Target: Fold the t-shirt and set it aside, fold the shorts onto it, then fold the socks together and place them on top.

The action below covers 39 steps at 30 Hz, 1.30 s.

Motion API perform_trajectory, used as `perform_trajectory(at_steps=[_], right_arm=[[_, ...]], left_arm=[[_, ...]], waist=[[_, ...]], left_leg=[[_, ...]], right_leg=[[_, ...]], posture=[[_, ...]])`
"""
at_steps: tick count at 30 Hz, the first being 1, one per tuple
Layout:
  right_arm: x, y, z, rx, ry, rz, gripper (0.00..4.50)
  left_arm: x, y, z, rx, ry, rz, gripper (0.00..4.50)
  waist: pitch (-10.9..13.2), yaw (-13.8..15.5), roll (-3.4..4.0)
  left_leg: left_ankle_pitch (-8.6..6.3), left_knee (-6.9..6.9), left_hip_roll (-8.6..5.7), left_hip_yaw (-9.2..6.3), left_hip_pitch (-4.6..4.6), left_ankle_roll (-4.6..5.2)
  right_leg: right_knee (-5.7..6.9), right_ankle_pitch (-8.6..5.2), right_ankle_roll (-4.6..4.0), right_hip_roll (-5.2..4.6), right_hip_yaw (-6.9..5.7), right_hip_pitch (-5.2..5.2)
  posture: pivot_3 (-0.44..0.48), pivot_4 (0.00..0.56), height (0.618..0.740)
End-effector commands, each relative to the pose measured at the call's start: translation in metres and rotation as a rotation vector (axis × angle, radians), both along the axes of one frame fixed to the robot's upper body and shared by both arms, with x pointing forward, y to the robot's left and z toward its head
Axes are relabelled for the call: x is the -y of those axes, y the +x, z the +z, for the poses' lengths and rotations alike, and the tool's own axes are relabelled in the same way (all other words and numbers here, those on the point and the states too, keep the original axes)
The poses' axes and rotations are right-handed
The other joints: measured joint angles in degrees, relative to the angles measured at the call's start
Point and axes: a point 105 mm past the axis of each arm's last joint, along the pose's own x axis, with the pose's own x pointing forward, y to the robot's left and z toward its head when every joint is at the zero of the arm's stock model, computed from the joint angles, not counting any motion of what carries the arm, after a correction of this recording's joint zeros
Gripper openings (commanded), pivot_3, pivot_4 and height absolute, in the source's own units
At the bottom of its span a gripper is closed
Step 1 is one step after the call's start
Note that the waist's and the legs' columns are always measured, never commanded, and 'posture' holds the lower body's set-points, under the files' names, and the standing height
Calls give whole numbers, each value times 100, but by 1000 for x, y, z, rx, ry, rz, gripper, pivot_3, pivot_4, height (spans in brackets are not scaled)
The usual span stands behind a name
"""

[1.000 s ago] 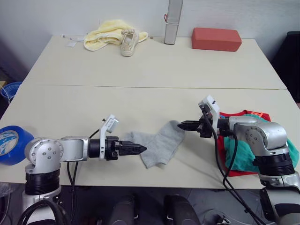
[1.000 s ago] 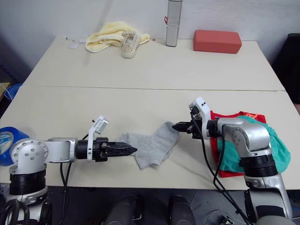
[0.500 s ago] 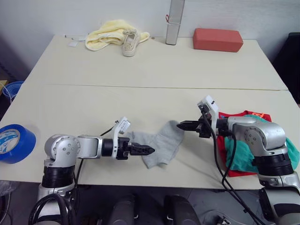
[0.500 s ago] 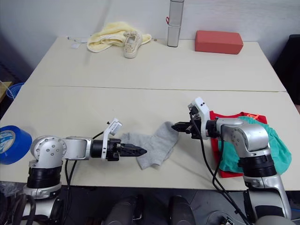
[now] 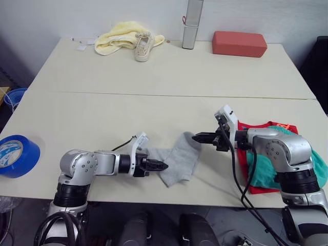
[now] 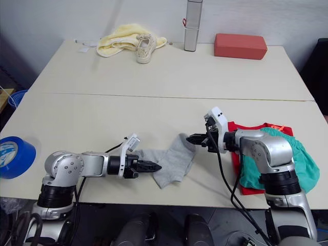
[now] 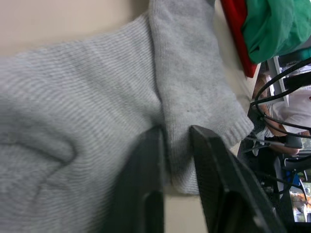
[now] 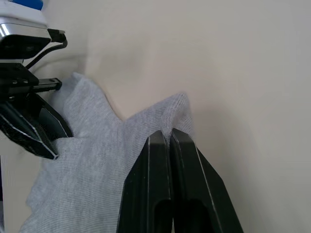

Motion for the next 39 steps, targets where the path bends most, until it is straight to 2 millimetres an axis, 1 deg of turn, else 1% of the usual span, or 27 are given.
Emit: perform_trajectory(at_steps=[1, 2, 8, 11, 13, 18, 21, 24, 27, 30, 32, 34, 35, 36, 39], right_arm=[[5, -6, 17, 51, 26, 2, 0], [7, -8, 20, 52, 32, 0, 0], [14, -16, 35, 52, 101, -5, 0], [19, -19, 41, 38, 150, -23, 0], [21, -20, 43, 30, 168, -35, 0], [25, -20, 43, 14, 194, -64, 0], [25, -22, 37, 9, 182, -65, 0], [22, -26, 32, 4, 177, -59, 0], [18, -30, 28, 0, 180, -49, 0], [13, -34, 24, -2, 182, -38, 0], [11, -37, 21, -4, 177, -25, 0], [8, -40, 21, -1, 179, -18, 0], [7, -41, 21, 2, 181, -17, 0], [7, -41, 21, 4, 183, -17, 0], [7, -41, 20, 14, 179, -21, 0]], left_arm=[[-5, -3, 21, 66, -78, -35, 7], [-8, -4, 27, 86, -107, -43, 7], [-25, -5, 51, 156, -186, -76, 7], [-33, -2, 61, 143, -225, -65, 7], [-37, 0, 64, 123, -238, -59, 7], [-48, 6, 55, 57, -177, -26, 7], [-47, 1, 41, 47, -103, -53, 7], [-44, -2, 36, 46, -98, -72, 7], [-42, 2, 32, 92, -89, -58, 7], [-45, 10, 30, 156, -72, -15, 666], [-47, 10, 31, 173, -66, -11, 1270], [-53, 5, 41, 190, -99, -11, 1975], [-56, -2, 45, 181, -106, -29, 2183], [-59, -7, 47, 172, -109, -42, 2183], [-65, -25, 45, 129, -66, -88, 2183]], waist=[[0, 0, 0], [0, -1, -1], [0, -8, 0], [1, -8, -1], [1, -7, -1], [1, -9, -1], [1, -11, -2], [1, -14, -2], [1, -11, -3], [1, -13, -2], [1, -15, -2], [2, -17, -2], [2, -23, -3], [3, -31, -5], [3, -47, -5]], left_leg=[[0, 0, 0, 0, 0, 0], [0, -1, 1, 0, 0, 0], [0, -3, 3, 0, 0, -1], [0, -2, 3, -1, -1, 0], [0, -2, 3, -2, -2, 0], [0, -3, 2, -1, -1, 1], [0, -4, 2, 1, -3, 2], [0, -6, 2, 2, -3, 2], [0, -5, 2, 2, -4, 2], [0, -5, 3, 3, -3, 2], [0, -7, 3, 3, -3, 2], [0, -8, 3, 2, -3, 3], [0, -8, 3, 3, -4, 3], [0, -8, 5, 3, -5, 3], [0, -12, 7, 2, -5, 2]], right_leg=[[0, 0, 0, 0, 0, -1], [0, 0, 0, 0, 0, -1], [-1, 0, 0, 0, 2, -3], [-1, 0, 0, -1, 3, -3], [-1, 0, 0, -1, 2, -3], [1, 0, 0, -2, 3, -4], [0, 0, 0, -2, 5, -6], [-1, 0, 0, -2, 7, -7], [0, 0, 0, -2, 8, -8], [0, 0, 0, -2, 9, -8], [0, 0, 0, -2, 10, -9], [0, 0, 0, -2, 10, -10], [0, 0, 0, -2, 11, -11], [0, 0, -1, -2, 12, -13], [0, -1, -1, -2, 13, -15]], posture=[[0, 150, 740], [0, 150, 740], [0, 150, 740], [0, 150, 740], [0, 150, 740], [0, 150, 740], [0, 150, 740], [0, 150, 740], [0, 150, 740], [0, 150, 740], [0, 150, 740], [0, 150, 740], [0, 150, 740], [0, 150, 740], [0, 150, 740]])
